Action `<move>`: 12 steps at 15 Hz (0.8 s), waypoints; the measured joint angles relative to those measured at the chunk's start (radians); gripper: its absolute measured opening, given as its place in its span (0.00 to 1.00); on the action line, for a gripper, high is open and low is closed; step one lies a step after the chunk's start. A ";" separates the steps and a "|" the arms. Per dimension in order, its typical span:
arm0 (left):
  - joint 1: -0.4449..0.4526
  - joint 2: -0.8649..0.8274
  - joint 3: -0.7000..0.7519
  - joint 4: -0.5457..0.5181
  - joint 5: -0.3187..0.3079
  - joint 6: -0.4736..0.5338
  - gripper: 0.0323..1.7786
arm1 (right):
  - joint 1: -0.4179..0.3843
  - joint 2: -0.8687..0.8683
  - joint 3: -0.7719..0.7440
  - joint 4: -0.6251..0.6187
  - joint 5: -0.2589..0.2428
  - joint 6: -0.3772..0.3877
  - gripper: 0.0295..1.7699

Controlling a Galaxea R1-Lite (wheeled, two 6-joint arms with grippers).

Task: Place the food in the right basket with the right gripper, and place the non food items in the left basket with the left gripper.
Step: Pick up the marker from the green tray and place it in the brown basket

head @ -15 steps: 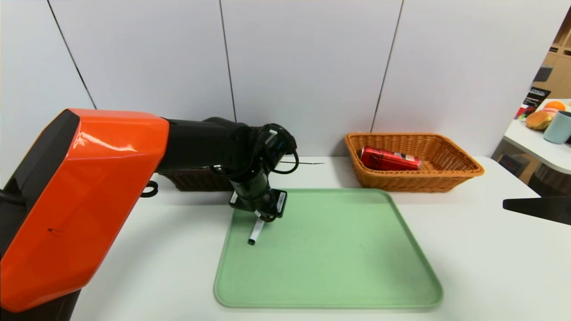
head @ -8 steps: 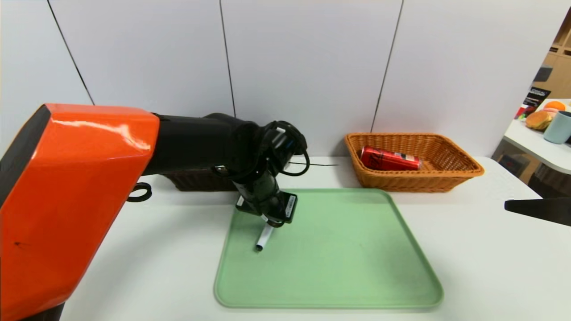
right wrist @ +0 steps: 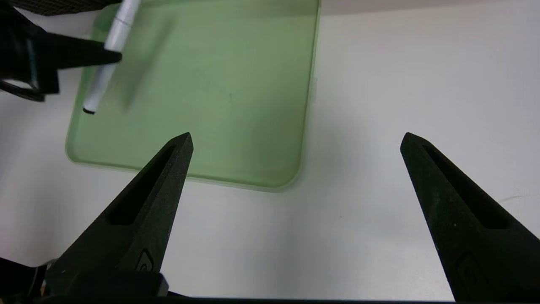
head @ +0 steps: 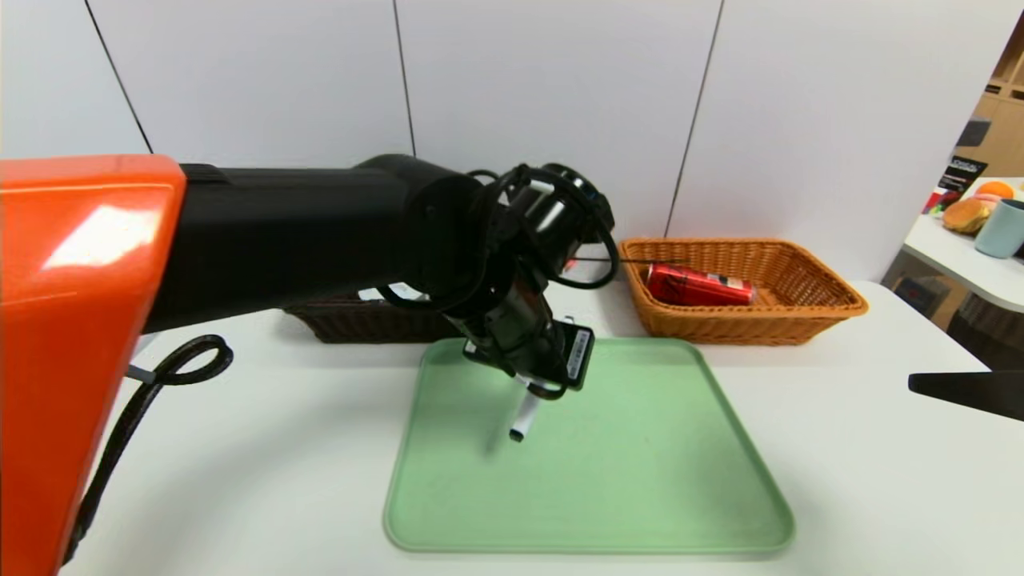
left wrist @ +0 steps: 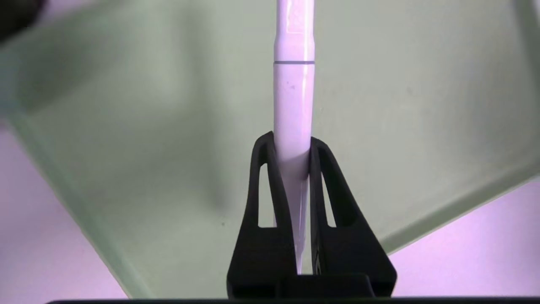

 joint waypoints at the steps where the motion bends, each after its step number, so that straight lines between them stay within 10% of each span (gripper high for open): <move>1: 0.000 -0.013 -0.010 -0.031 0.036 0.001 0.07 | 0.000 0.000 0.005 0.002 -0.001 0.000 0.96; 6: 0.059 -0.087 -0.019 -0.077 0.176 0.046 0.07 | 0.000 0.000 0.014 0.000 -0.003 0.001 0.96; 12: 0.229 -0.167 -0.012 -0.109 0.201 0.046 0.07 | -0.007 0.000 0.033 0.001 -0.038 0.005 0.96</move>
